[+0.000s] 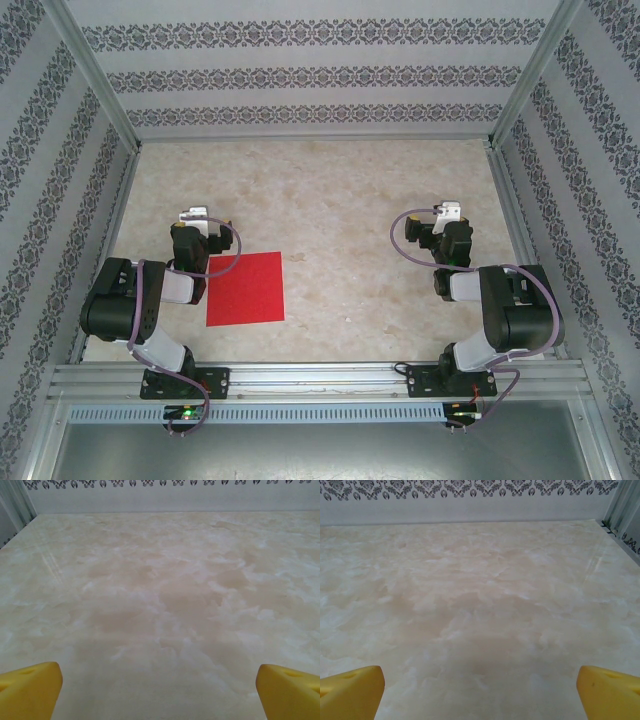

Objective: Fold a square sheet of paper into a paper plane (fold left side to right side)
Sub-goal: Move the square sheet of paper to the center of the table.

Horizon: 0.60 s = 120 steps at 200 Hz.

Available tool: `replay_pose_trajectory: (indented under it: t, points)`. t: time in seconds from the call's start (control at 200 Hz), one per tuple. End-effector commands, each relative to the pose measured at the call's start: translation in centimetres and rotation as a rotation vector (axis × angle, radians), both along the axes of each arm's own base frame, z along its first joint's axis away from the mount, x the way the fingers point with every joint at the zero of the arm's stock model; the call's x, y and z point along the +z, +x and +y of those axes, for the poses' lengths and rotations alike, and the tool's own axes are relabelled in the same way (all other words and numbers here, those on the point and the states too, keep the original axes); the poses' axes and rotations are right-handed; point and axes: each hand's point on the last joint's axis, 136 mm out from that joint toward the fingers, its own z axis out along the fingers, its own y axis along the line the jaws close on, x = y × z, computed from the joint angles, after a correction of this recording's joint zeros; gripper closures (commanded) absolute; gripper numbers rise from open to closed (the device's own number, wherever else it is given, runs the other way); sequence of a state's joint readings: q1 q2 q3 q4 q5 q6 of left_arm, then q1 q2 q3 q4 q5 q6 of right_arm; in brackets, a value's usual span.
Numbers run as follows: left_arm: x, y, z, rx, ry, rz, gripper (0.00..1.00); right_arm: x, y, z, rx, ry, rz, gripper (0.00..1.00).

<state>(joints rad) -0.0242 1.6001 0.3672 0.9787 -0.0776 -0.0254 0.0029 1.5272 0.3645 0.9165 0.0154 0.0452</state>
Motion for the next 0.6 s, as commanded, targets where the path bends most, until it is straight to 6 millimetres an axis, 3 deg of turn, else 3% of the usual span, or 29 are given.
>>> replay_pose_trajectory:
  t: [0.0,0.16,0.305,0.435,0.595]
  points:
    - [0.9,0.1,0.3,-0.001,0.009,-0.022,0.01,1.4,0.6,0.1,-0.001,-0.008,-0.039,0.02]
    - [3.6,-0.9,1.0,0.037,0.011,-0.033,0.00,3.3,-0.2,-0.3,-0.030,-0.007,-0.049,0.02]
    - [7.8,-1.4,1.6,0.094,-0.048,-0.074,0.01,4.7,-1.5,-0.5,-0.060,0.056,0.003,0.02]
    - [10.9,-1.9,0.8,0.083,-0.184,-0.104,0.01,6.3,-3.1,0.3,-0.059,0.177,0.064,0.02]
    - [12.2,-3.1,-1.7,-0.006,-0.366,-0.064,0.01,7.6,-5.9,2.4,-0.007,0.351,0.154,0.02]
